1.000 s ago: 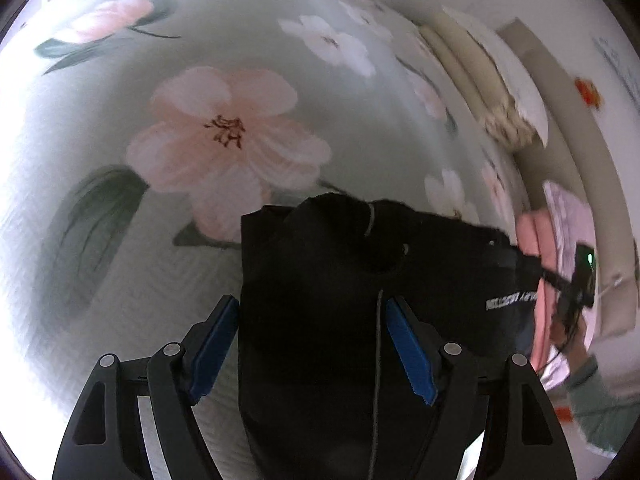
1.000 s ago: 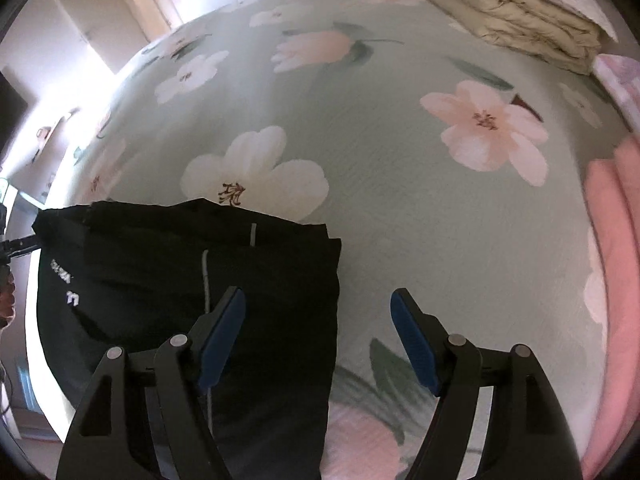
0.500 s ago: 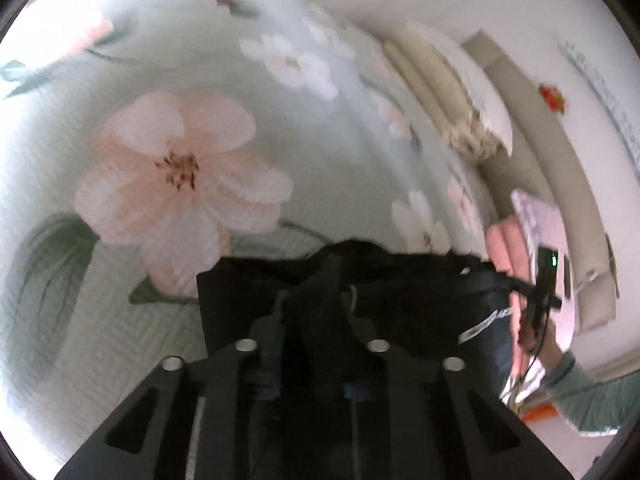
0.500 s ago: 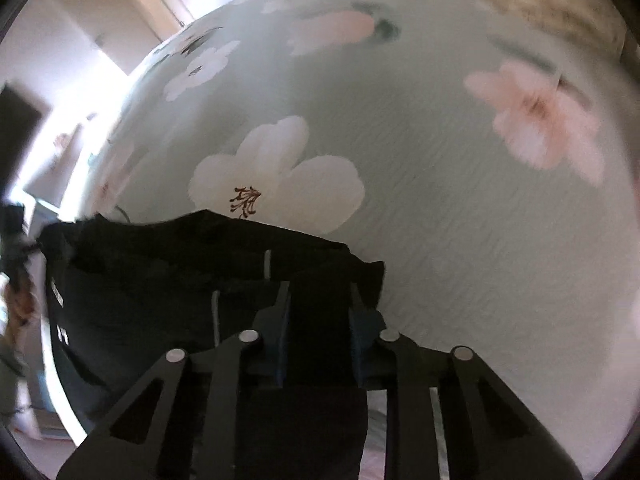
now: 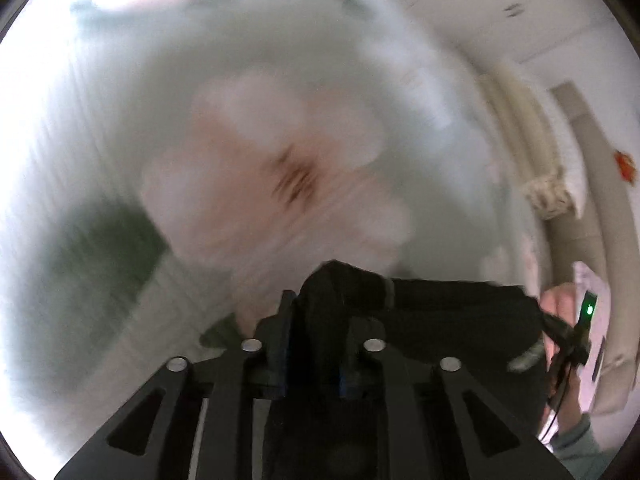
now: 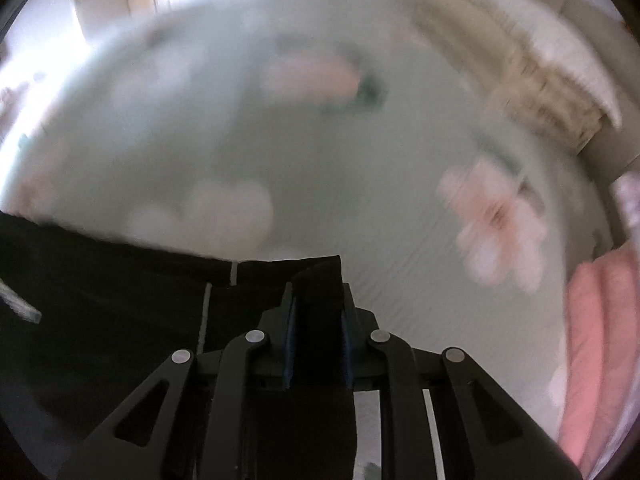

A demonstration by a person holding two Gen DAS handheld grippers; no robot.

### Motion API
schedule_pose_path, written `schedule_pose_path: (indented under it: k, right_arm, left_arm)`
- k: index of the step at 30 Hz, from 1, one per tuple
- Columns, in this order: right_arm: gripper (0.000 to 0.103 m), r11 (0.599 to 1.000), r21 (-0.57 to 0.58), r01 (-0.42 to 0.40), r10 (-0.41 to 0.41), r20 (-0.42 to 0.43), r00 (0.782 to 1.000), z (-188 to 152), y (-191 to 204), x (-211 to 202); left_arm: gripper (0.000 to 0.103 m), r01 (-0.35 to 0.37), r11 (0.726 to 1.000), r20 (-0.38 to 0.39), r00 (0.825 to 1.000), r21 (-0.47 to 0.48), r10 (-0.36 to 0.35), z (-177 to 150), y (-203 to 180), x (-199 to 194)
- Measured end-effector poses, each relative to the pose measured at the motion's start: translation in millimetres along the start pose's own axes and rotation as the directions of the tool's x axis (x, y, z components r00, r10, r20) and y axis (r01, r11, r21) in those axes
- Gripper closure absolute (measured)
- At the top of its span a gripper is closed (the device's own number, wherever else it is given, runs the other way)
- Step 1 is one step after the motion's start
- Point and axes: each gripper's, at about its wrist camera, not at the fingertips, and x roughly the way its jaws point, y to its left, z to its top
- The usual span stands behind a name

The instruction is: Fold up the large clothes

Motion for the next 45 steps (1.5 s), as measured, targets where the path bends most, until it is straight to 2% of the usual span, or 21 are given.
schedule_pose_path:
  k: [2, 5, 7, 8, 9, 11, 13, 16, 19, 23, 25, 26, 27, 29, 30, 32, 35, 37, 39, 42, 45]
  right_arm:
    - [0.082, 0.999, -0.026, 0.037, -0.037, -0.02, 0.999, -9, 11, 19]
    - [0.08, 0.999, 0.0, 0.051, -0.051, -0.027, 0.998, -7, 8, 18]
    - [0.071, 0.999, 0.019, 0.05, -0.05, -0.033, 0.998, -5, 2, 17]
    - [0.06, 0.998, 0.031, 0.055, -0.054, -0.033, 0.998, -3, -3, 13]
    - [0.057, 0.997, 0.055, 0.051, -0.05, -0.023, 0.998, -2, -11, 4]
    - [0.056, 0.992, 0.122, 0.016, -0.02, 0.028, 0.999, -5, -28, -22]
    - [0.054, 0.983, 0.181, -0.018, 0.002, 0.089, 0.996, -10, -41, -60]
    - [0.053, 0.983, 0.163, -0.09, 0.062, 0.174, 0.983, -21, -32, -122]
    - [0.053, 0.976, 0.062, -0.208, 0.193, 0.191, 0.963, -45, 18, -167]
    - [0.053, 0.957, -0.039, -0.286, 0.289, 0.13, 0.949, -71, 84, -170]
    - [0.053, 0.955, -0.065, -0.289, 0.294, 0.096, 0.951, -81, 110, -154]
    - [0.053, 0.963, -0.064, -0.263, 0.267, 0.051, 0.962, -85, 122, -134]
    - [0.053, 0.965, -0.064, -0.253, 0.255, 0.019, 0.967, -92, 132, -122]
    - [0.053, 0.974, -0.103, -0.201, 0.2, -0.024, 0.98, -99, 148, -85]
    - [0.053, 0.977, -0.109, -0.185, 0.184, -0.017, 0.983, -101, 151, -76]
    - [0.053, 0.979, -0.092, -0.181, 0.182, 0.004, 0.983, -100, 150, -69]
    - [0.053, 0.971, -0.055, -0.234, 0.233, -0.028, 0.972, -92, 139, -70]
    - [0.054, 0.96, -0.041, -0.276, 0.274, -0.044, 0.961, -84, 131, -83]
    - [0.053, 0.949, -0.043, -0.312, 0.314, 0.041, 0.949, -69, 119, -114]
    - [0.053, 0.962, -0.06, -0.266, 0.272, 0.162, 0.949, -40, 116, -140]
    - [0.054, 0.97, -0.029, -0.243, 0.244, 0.108, 0.964, -22, 127, -103]
  left_arm:
    - [0.079, 0.079, 0.994, 0.03, 0.997, -0.078, -0.077, 2, 16, 4]
    - [0.079, 0.105, 0.99, 0.04, 0.994, -0.09, -0.102, 4, 20, -4]
    - [0.065, 0.046, 0.998, 0.051, 0.998, -0.045, -0.044, 5, 16, -16]
    - [0.059, 0.011, 0.999, 0.061, 0.998, -0.038, -0.009, 5, 14, -24]
    - [0.052, -0.04, 0.999, 0.103, 0.994, -0.035, 0.043, 7, 14, -40]
    - [0.051, -0.064, 0.997, 0.173, 0.982, -0.04, 0.07, 9, 17, -68]
    - [0.054, -0.13, 0.99, 0.228, 0.964, -0.056, 0.139, 9, 17, -99]
    - [0.054, -0.111, 0.993, 0.28, 0.955, 0.037, 0.096, -14, -18, -139]
    - [0.053, -0.059, 0.978, 0.26, 0.966, 0.198, 0.006, -64, -86, -155]
    - [0.053, 0.035, 0.94, 0.114, 0.99, 0.338, -0.078, -145, -167, -124]
    - [0.053, 0.056, 0.932, 0.038, 0.996, 0.357, -0.075, -177, -192, -90]
    - [0.053, 0.04, 0.928, 0.006, 0.999, 0.369, -0.045, -189, -199, -70]
    - [0.053, -0.017, 0.927, -0.008, 1.0, 0.376, 0.021, -199, -202, -46]
    - [0.054, -0.106, 0.918, 0.014, 0.994, 0.383, 0.11, -210, -198, -9]
    - [0.053, -0.125, 0.921, 0.015, 0.992, 0.368, 0.129, -210, -194, 5]
    - [0.051, -0.106, 0.946, 0.011, 0.994, 0.307, 0.108, -201, -191, 12]
    - [0.052, -0.053, 0.964, -0.019, 0.998, 0.26, 0.06, -191, -190, 7]
    - [0.053, -0.016, 0.963, -0.025, 0.999, 0.268, 0.023, -188, -195, -7]
    - [0.053, -0.012, 0.948, 0.024, 1.0, 0.318, 0.005, -183, -207, -23]
    - [0.052, -0.012, 0.951, 0.074, 0.997, 0.31, -0.012, -169, -216, -34]
    - [0.052, -0.033, 0.976, 0.074, 0.997, 0.215, 0.017, -142, -194, -18]
